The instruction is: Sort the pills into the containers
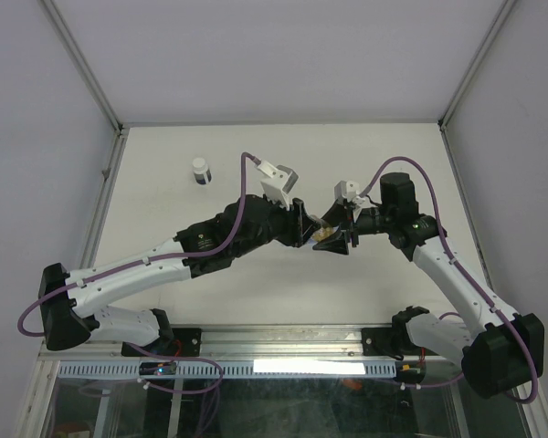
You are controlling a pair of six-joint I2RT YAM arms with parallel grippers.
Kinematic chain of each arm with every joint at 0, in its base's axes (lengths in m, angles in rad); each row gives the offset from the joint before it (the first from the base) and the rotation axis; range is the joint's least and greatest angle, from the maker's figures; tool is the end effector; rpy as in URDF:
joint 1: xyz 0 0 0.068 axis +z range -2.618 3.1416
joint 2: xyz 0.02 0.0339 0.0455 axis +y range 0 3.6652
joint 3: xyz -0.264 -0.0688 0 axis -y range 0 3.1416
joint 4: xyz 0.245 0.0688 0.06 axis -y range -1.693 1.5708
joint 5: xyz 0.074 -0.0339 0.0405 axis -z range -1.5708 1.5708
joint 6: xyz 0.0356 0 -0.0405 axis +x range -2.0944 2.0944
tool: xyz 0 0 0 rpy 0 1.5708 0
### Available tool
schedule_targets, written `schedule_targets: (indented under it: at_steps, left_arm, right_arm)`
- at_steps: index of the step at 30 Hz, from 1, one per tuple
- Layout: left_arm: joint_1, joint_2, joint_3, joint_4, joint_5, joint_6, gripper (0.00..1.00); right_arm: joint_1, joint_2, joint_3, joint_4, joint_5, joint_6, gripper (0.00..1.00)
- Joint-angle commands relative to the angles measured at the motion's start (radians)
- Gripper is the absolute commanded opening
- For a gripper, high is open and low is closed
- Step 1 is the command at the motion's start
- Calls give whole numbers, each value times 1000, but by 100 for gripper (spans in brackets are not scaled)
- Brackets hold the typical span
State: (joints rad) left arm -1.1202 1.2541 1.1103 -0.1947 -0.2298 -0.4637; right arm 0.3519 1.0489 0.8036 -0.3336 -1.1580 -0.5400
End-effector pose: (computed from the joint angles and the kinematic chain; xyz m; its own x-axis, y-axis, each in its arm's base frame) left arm 0.1342 -0.2587 0.3526 -0.4795 -0.0088 -0.8775 0.6356 0.6860 -0.3542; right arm 0.1901 0.1046 0.2928 0.0007 -0.2195 -0.9756 -1.0000 -0.0006 -0.0005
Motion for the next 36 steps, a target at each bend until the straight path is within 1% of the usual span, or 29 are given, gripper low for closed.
schedule_targets:
  at_steps: [1, 5, 7, 10, 13, 17, 18, 20, 21, 23, 24, 28, 30, 32, 33, 34, 35, 36]
  left_arm:
    - [-10, 5, 40, 9, 40, 9, 35]
    - [-9, 11, 24, 9, 86, 56, 32]
    - [-9, 12, 6, 23, 152, 111, 31]
    - [-3, 16, -18, 39, 270, 239, 31]
    - [43, 22, -33, 37, 444, 382, 31]
    - [164, 28, -62, 18, 735, 589, 33]
    - [191, 29, -65, 6, 788, 665, 36]
    - [211, 36, -61, -24, 873, 840, 45]
    - [218, 42, -57, -29, 901, 892, 51]
    - [228, 56, -38, -32, 925, 967, 62]
    - [233, 72, -22, -32, 927, 989, 64]
    - [251, 110, 52, -10, 868, 961, 70]
    - [252, 99, 58, 8, 831, 936, 75]
    - [253, 67, 27, 45, 793, 909, 81]
    - [253, 45, 6, 67, 777, 895, 86]
    - [253, 23, -22, 92, 755, 874, 94]
    - [253, -2, -52, 116, 740, 854, 98]
    - [253, -30, -80, 142, 732, 831, 99]
  right_arm:
    - [-2, -4, 31, 56, -15, 8, 0]
    - [-2, -4, 32, 56, -16, 8, 0]
    - [-2, -4, 32, 55, -18, 8, 0]
    - [-2, -4, 33, 54, -20, 8, 0]
    - [-2, -7, 32, 55, -22, 8, 0]
    - [-2, -10, 32, 56, -24, 10, 0]
    - [-2, -10, 34, 55, -26, 9, 0]
    - [-2, -10, 33, 54, -26, 9, 0]
    - [-2, -10, 34, 53, -27, 8, 0]
    - [-2, -10, 34, 53, -27, 8, 0]
    - [-2, -10, 34, 53, -28, 8, 0]
    - [-1, -15, 34, 51, -29, 6, 0]
    - [-2, -18, 34, 50, -30, 5, 0]
    - [-2, -20, 35, 48, -30, 2, 0]
    - [-2, -22, 35, 48, -32, 2, 0]
    - [-2, -22, 35, 48, -32, 2, 0]
    - [-2, -23, 34, 47, -32, 2, 0]
    - [-2, -24, 35, 47, -32, 2, 0]
